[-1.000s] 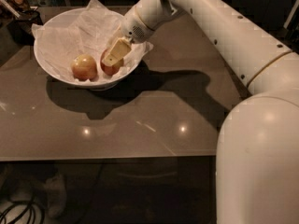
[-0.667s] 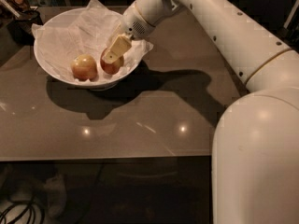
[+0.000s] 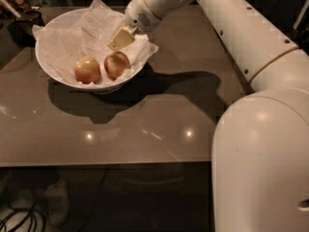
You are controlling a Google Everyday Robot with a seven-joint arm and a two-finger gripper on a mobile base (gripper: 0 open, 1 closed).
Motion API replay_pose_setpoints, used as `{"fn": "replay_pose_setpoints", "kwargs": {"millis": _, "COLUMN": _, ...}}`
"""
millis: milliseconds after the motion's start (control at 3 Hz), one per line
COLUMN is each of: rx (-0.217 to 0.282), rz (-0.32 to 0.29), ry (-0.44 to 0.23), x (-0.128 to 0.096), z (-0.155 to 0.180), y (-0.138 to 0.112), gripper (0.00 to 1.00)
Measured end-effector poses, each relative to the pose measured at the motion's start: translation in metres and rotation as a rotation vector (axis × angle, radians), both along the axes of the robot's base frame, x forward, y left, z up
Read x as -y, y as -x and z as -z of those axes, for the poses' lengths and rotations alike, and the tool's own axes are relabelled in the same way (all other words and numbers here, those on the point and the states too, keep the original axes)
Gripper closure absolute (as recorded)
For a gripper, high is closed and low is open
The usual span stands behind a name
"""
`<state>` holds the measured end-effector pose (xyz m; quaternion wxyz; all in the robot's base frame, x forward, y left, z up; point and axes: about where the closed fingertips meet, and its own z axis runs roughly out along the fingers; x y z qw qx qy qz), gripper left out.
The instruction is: Pick apple from white bowl
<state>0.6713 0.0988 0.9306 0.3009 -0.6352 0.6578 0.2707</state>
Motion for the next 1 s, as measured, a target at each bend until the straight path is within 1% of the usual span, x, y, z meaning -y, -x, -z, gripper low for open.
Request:
{"fn": "replay_pose_setpoints", "kwargs": {"millis": 333, "rx": 0.0, "rz": 0.0, "ry": 0.0, "x": 0.0, "z": 0.0, "y": 0.0, "gripper": 0.81}}
{"fn": "replay_pose_setpoints", "kwargs": {"millis": 1000, "rx": 0.0, "rz": 0.0, "ry": 0.0, "x": -0.0001, "z": 0.0001, "y": 0.0, "gripper": 0.35}}
